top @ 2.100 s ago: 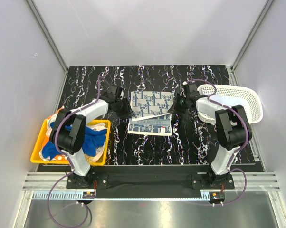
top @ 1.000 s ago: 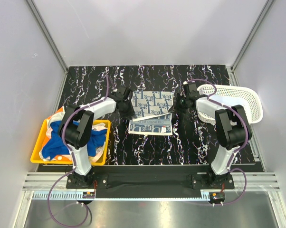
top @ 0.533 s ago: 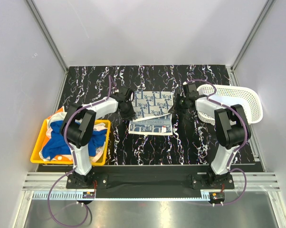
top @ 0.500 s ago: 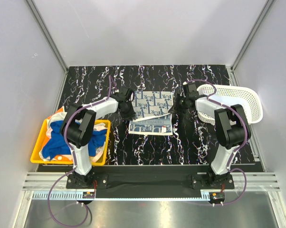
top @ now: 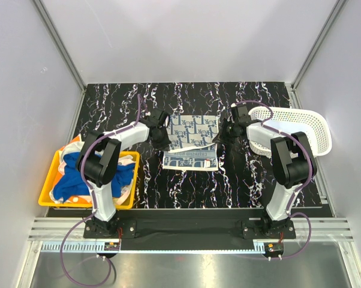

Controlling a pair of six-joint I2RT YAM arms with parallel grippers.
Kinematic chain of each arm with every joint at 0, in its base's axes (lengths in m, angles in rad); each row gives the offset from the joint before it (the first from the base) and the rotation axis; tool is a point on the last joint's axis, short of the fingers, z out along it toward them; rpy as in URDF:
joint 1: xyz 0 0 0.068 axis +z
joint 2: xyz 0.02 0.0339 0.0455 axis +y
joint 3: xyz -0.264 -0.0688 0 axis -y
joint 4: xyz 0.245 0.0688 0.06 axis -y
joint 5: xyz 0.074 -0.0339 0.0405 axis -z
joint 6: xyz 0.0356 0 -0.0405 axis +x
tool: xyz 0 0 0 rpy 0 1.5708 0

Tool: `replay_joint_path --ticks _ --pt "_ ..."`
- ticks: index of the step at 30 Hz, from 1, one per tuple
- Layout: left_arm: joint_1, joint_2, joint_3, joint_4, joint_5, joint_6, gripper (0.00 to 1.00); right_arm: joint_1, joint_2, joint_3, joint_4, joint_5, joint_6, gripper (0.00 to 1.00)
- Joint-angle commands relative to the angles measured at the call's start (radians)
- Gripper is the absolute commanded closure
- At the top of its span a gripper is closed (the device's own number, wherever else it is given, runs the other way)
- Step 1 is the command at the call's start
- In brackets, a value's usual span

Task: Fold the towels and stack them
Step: Fold the towel

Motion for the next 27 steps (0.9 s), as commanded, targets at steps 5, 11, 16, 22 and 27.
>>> replay_joint_path --ticks 5,11,16,22,27 --pt "-0.002 -0.041 0.039 0.004 -0.021 0.022 1.00 0.007 -0.029 0.031 -0.005 0.027 -0.010 1.00" --pt "-0.002 -0.104 0.037 -0.024 -0.016 0.038 1.00 0.010 -0.098 0.014 -0.022 0.043 -0.024 1.00" --pt "-0.002 -0.159 0.024 -0.038 -0.007 0.042 1.00 0.021 -0.149 -0.008 -0.042 0.059 -0.031 1.00" --pt "-0.002 -0.216 0.008 -0.058 -0.003 0.050 1.00 0.035 -0.221 -0.061 -0.048 0.074 -0.025 1.00" --pt "-0.001 -0.262 -0.013 -0.068 -0.013 0.061 1.00 0.050 -0.269 -0.104 -0.047 0.085 -0.008 1.00"
